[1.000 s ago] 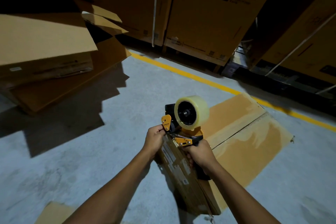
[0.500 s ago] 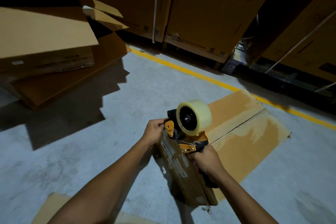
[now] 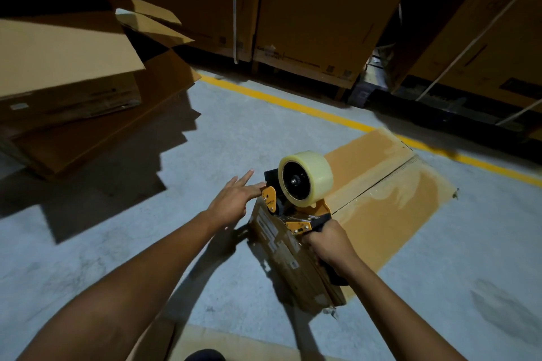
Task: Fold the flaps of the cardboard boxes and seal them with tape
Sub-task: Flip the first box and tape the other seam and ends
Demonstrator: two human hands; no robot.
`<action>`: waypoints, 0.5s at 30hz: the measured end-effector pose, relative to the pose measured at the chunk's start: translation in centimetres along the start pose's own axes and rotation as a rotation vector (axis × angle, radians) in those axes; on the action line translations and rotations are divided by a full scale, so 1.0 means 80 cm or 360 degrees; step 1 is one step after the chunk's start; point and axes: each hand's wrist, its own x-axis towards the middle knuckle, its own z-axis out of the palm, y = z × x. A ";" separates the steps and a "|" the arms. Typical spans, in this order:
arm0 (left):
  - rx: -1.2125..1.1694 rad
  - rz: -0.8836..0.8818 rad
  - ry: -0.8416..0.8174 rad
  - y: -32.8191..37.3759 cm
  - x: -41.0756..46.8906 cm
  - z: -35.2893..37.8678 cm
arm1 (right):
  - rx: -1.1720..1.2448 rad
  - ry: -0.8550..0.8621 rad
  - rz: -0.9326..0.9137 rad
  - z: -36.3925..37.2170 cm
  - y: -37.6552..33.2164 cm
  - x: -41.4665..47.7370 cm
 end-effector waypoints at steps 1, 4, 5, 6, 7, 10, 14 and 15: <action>0.0016 -0.0032 -0.0020 0.000 0.000 0.001 | -0.0017 -0.0008 0.0012 -0.003 0.007 -0.005; 0.0129 -0.0072 -0.0036 0.007 0.002 -0.003 | -0.0044 -0.0038 0.0040 -0.010 0.028 -0.022; 0.0214 -0.0045 -0.0045 0.012 0.003 -0.009 | -0.0029 -0.0030 0.0051 -0.010 0.031 -0.026; 0.0308 0.0012 -0.0056 0.020 0.003 -0.016 | -0.0017 -0.0022 0.0058 -0.011 0.032 -0.028; 0.0383 0.0101 -0.0071 0.027 0.004 -0.022 | -0.0017 -0.0019 0.0064 -0.011 0.030 -0.029; 0.0454 0.0312 -0.0230 0.046 -0.001 -0.016 | -0.0053 -0.0020 0.0048 -0.010 0.025 -0.031; 0.0398 0.0144 -0.0181 0.048 -0.006 0.008 | -0.0086 -0.0025 -0.0003 -0.014 0.017 -0.033; 0.0410 0.0129 -0.0198 0.048 -0.007 0.007 | -0.0090 -0.0031 0.0000 -0.015 0.018 -0.035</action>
